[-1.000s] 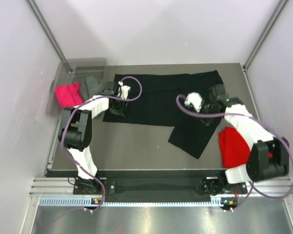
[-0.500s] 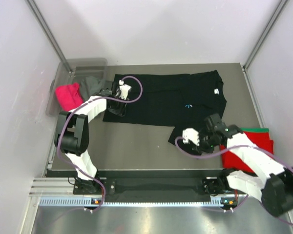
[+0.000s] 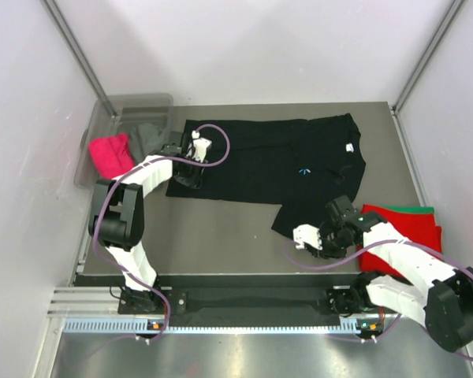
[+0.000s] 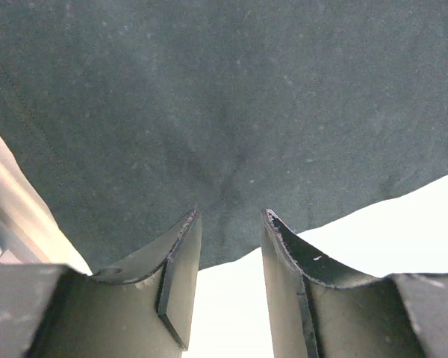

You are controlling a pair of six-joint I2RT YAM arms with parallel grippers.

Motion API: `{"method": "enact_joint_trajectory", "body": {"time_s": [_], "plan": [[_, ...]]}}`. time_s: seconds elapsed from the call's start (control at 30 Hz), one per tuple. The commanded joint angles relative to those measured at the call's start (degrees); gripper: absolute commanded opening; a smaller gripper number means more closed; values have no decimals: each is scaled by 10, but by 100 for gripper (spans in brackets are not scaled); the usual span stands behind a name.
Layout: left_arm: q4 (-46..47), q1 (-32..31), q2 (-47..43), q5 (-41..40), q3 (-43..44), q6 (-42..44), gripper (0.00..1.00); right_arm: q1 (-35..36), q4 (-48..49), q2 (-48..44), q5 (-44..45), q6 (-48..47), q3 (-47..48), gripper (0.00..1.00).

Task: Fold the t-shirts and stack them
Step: Fold the tshirt

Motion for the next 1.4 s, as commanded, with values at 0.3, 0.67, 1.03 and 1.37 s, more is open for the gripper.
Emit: {"method": "enact_joint_trajectory", "body": {"time_s": [0.3,0.67,1.03,1.37], "plan": [[8,1,10,-4,3,-9,42,37,57,61,-26,-4,12,33],[-8,1,9,-28,8,42,44,42,33,101,-32,-4,31,1],[-122,2,38,-78,46,129,52,35,-17,-76,1,114,98,0],[-168,2,72,-157,59,198,41,34,9,-100,12,138,85,0]]}}
